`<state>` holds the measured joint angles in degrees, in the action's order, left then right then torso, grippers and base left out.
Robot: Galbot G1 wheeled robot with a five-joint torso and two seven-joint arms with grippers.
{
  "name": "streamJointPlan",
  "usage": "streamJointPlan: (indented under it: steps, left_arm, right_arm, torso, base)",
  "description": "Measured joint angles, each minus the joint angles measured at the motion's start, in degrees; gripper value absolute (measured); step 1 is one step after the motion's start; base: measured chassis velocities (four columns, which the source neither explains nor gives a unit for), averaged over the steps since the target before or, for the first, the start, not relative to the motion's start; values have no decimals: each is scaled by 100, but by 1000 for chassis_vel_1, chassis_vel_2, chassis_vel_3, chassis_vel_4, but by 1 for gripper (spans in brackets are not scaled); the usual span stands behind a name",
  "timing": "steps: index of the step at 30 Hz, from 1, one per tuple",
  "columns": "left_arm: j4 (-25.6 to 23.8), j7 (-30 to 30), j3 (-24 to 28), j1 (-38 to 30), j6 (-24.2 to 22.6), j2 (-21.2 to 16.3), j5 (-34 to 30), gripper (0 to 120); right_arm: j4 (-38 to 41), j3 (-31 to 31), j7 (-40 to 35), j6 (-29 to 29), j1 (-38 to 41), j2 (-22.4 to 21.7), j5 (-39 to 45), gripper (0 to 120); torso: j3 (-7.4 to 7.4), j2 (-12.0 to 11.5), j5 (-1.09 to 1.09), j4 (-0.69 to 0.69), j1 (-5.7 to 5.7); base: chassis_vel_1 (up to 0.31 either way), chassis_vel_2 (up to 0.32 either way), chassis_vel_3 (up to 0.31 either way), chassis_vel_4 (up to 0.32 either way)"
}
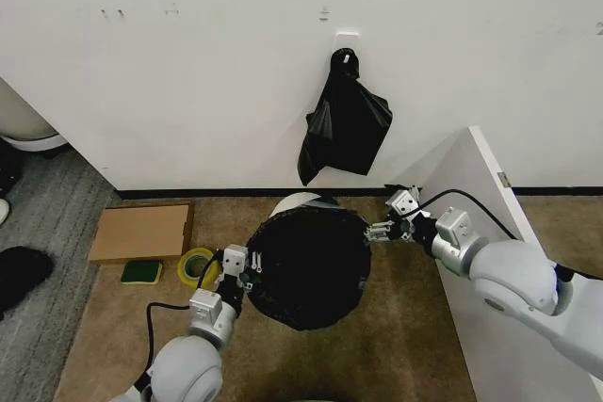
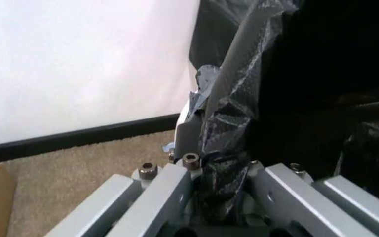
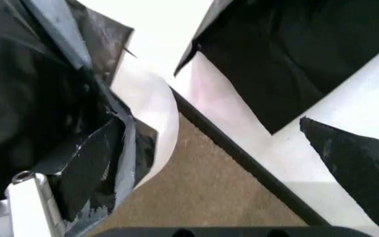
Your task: Place the garbage bag over the trash bin.
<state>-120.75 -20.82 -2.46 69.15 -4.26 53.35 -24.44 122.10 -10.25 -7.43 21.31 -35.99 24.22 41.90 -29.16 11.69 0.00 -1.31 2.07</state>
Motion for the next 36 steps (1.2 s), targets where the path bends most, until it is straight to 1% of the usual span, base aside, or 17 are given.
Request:
streamJointPlan:
  steps: [4,12,21,27,29,34,36]
  left_arm:
    - [-27,50,32,-14,50,-39,1,0]
    - [-50,114,75,28,88,-103,16,0]
    - [-53,119,56,21,151,-30,-2,0]
    - [-71,-69,-176,-72,58,47,-520,0]
    - [-72,-82,-196,-79,48,47,-563,0]
    - [-135,-319,-418,-65,-108,57,-1123,0]
    - [-173,-443,-463,-5,-157,92,-1348,0]
  right_arm:
    - [-45,-2,-47,28,3,-48,55,100]
    - [-165,63,-244,151,62,-52,514,100]
    - [-310,76,-262,240,-35,-60,749,100]
    - [-262,81,-217,158,-161,-71,670,100]
    - [-261,92,-221,149,-157,-59,674,100]
    - [-193,311,-293,55,-126,31,783,100]
    - [-133,427,-345,39,-166,95,860,100]
  torso:
    - [0,0,0,0,0]
    - [0,0,0,0,0]
    - [0,0,0,0,0]
    - [0,0,-1,-1,0]
    - [0,0,0,0,0]
    - [0,0,-1,-2,0]
    - [0,0,0,1,0]
  base:
    - [0,0,0,0]
    - [0,0,0,0]
    - [0,0,0,0]
    - [0,0,0,0]
    - [0,0,0,0]
    - [0,0,0,0]
    - [0,0,0,0]
